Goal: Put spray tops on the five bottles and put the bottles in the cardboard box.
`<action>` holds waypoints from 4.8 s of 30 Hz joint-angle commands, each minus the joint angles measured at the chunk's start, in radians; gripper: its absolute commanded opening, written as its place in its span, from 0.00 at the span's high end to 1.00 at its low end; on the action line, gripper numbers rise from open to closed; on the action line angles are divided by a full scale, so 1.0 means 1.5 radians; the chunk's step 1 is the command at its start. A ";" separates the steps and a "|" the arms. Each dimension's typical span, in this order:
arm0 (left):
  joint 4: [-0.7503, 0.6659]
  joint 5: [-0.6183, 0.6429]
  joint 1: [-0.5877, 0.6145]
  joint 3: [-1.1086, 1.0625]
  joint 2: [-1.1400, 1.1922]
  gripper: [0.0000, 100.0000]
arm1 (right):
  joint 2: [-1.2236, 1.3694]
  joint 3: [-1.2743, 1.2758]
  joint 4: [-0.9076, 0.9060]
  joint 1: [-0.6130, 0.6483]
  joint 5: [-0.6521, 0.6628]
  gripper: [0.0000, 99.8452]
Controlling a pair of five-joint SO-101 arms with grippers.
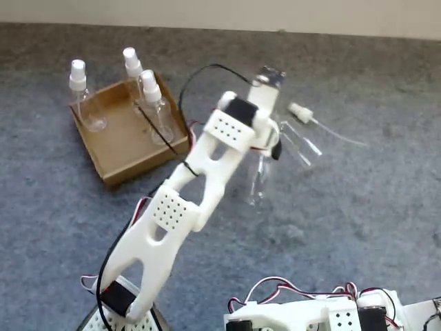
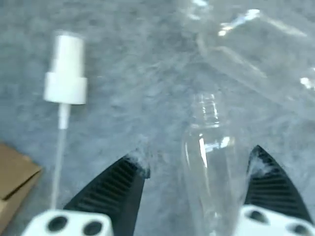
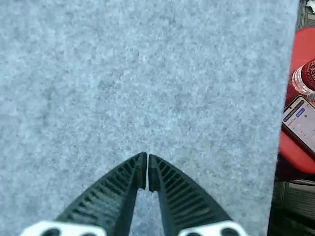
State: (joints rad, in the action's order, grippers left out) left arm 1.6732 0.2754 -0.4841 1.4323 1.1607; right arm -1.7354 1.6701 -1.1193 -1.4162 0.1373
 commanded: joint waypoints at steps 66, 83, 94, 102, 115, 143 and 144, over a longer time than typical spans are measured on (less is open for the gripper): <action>0.053 0.019 0.007 -0.039 -0.185 0.86 | -0.009 0.114 -0.007 0.039 0.007 0.99; 0.058 -0.078 0.017 -0.076 -0.454 0.87 | -0.009 0.114 -0.006 0.401 0.007 0.99; 0.054 -0.080 0.017 -0.439 -0.748 0.86 | -0.009 0.113 0.062 0.559 0.008 0.99; 0.053 -0.080 0.017 -0.640 -0.960 0.86 | -0.009 0.021 0.137 0.562 0.008 0.99; -0.106 -0.081 0.017 -1.124 -1.302 0.86 | -0.003 -0.172 0.135 0.564 0.134 0.99; -0.687 -0.189 0.018 -1.853 -1.756 0.87 | 0.485 -0.641 0.055 0.640 0.148 0.82; -0.698 -0.189 0.018 -1.864 -1.763 0.87 | 0.523 -0.663 0.053 0.654 0.148 0.82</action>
State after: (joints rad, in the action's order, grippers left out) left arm 0.7204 -0.0038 -0.4687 -1.3234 -1.4354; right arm -1.1216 0.8109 -1.0365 -0.4987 0.3475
